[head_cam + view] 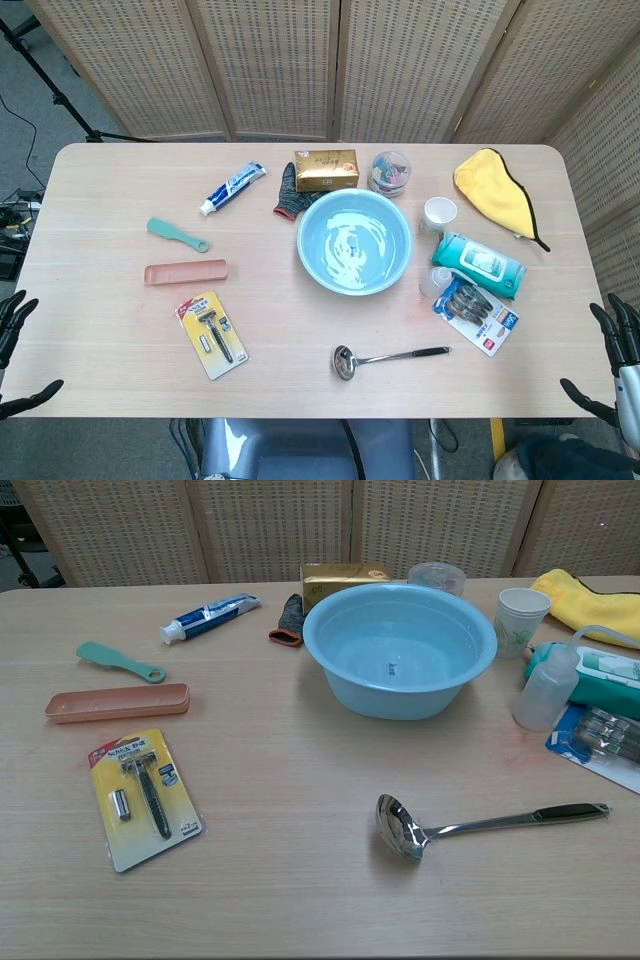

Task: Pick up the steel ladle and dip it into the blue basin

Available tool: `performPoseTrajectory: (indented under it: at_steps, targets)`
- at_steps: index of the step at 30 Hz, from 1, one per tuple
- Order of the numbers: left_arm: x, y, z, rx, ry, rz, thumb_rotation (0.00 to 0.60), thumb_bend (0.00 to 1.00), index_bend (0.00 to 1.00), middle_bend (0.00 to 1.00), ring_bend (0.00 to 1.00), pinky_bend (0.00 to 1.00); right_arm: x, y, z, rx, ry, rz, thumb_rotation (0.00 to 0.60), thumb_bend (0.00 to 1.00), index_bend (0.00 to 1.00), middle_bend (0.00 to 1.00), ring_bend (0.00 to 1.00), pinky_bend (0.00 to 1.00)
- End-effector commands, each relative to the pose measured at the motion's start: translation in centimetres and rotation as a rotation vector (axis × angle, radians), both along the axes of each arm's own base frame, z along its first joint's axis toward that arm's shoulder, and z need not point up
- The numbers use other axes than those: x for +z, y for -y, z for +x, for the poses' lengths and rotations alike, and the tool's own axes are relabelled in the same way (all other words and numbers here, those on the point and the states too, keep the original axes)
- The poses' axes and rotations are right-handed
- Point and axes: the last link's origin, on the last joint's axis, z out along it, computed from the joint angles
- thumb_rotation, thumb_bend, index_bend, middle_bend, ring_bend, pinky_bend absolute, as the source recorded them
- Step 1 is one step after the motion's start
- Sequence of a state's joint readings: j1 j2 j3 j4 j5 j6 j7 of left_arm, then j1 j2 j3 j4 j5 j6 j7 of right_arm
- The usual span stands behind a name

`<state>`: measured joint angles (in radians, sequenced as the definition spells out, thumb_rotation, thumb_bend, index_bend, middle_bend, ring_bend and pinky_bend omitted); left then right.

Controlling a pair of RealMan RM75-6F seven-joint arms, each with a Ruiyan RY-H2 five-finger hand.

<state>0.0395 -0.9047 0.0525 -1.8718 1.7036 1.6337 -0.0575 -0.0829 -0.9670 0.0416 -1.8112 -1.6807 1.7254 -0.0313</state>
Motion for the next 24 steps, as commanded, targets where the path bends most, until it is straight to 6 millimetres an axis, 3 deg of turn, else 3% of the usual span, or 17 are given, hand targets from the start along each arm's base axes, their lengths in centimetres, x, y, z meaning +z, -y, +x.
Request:
performPoseTrajectory:
  at_steps: [1,9,11,13,15,17,18,21,24]
  targets:
    - [0.0,0.0,0.0,0.001,-0.001,-0.002,0.600,0.00,0.00,0.00,0.00,0.00,0.1,0.1,0.0,0.000,0.000,-0.003,0.600,0.00,0.00,0.00,0.00,0.00]
    - [-0.2,-0.1,0.0,0.003,-0.005,-0.004,0.600,0.00,0.00,0.00,0.00,0.00,-0.2,0.0,0.0,0.003,-0.010,0.014,0.600,0.00,0.00,0.02,0.00,0.00]
    - [-0.3,-0.1,0.0,0.004,-0.010,-0.006,0.600,0.00,0.00,0.00,0.00,0.00,-0.4,0.1,0.0,0.005,-0.017,0.024,0.600,0.00,0.00,0.11,0.01,0.00]
    - [-0.4,-0.2,0.0,0.007,-0.011,-0.010,0.600,0.00,0.00,0.00,0.00,0.00,-0.8,0.6,0.0,0.015,-0.025,0.035,0.600,0.00,0.00,0.21,0.08,0.03]
    - [-0.5,-0.3,0.0,0.010,-0.013,-0.011,0.600,0.00,0.00,0.00,0.00,0.00,-1.4,1.5,-0.2,0.034,-0.041,0.044,0.600,0.00,0.00,0.37,0.27,0.22]
    - [-0.5,-0.4,0.1,0.009,-0.015,-0.006,0.600,0.00,0.00,0.00,0.00,0.00,-2.0,2.7,-0.3,0.062,-0.060,0.056,0.600,0.00,0.00,0.56,0.52,0.64]
    - [-0.5,-0.5,0.1,0.010,-0.016,-0.006,0.600,0.00,0.00,0.00,0.00,0.00,-2.5,3.3,-0.3,0.086,-0.065,0.069,0.600,0.00,0.00,0.64,0.60,0.79]
    - [-0.5,-0.5,0.1,0.016,-0.014,0.002,0.600,0.00,0.00,0.00,0.00,0.00,-3.6,4.3,-0.3,0.130,-0.087,0.121,0.600,0.00,0.00,0.76,0.74,0.98]
    - [-0.5,-0.6,0.0,0.023,-0.015,0.002,0.600,0.00,0.00,0.00,0.00,0.00,-4.6,4.7,-0.1,0.145,-0.119,0.180,0.600,0.00,0.00,0.83,0.80,1.00]
